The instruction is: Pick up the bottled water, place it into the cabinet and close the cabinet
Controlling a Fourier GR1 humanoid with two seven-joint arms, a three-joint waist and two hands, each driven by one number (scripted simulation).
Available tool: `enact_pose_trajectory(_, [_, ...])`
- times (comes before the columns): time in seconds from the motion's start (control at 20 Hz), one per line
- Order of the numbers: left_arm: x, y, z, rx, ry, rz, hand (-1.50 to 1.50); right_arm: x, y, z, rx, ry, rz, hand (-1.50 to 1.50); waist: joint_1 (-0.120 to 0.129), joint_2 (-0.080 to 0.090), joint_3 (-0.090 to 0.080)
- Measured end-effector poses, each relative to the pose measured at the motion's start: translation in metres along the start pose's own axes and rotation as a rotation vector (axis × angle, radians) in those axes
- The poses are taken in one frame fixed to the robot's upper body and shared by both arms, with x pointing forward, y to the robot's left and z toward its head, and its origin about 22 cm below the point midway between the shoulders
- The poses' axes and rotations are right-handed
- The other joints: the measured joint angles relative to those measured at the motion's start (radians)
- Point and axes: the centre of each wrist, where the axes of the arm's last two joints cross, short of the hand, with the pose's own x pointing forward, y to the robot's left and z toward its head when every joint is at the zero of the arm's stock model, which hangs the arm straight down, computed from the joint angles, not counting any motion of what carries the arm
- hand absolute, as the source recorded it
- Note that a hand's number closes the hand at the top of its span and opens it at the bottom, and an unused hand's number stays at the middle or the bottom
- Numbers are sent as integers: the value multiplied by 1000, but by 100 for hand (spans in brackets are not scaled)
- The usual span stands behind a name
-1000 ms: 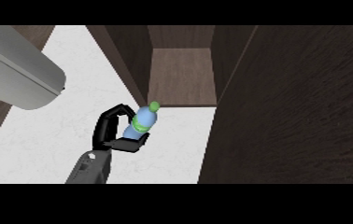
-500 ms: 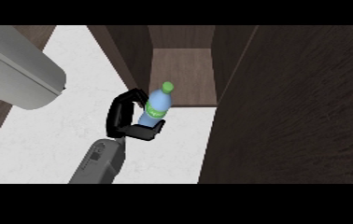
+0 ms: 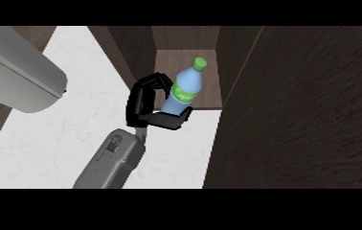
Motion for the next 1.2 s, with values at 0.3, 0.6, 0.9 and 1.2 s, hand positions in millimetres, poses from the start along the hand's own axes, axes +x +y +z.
enact_pose_trajectory(0.3, [4,-21,-23,13,26,-56,150,1,1,1,5,6,-8,-150,-6,2,0])
enact_pose_trajectory(0.6, [3,-30,-45,56,75,-84,150,-1,-6,5,-1,7,9,-150,-14,4,0])
enact_pose_trajectory(0.9, [-2,-28,-63,128,117,-102,150,-1,-8,8,-9,9,2,-150,-21,6,0])
enact_pose_trajectory(1.2, [-9,-22,-77,195,125,-179,150,-2,-14,11,-2,3,7,-150,-29,9,0])
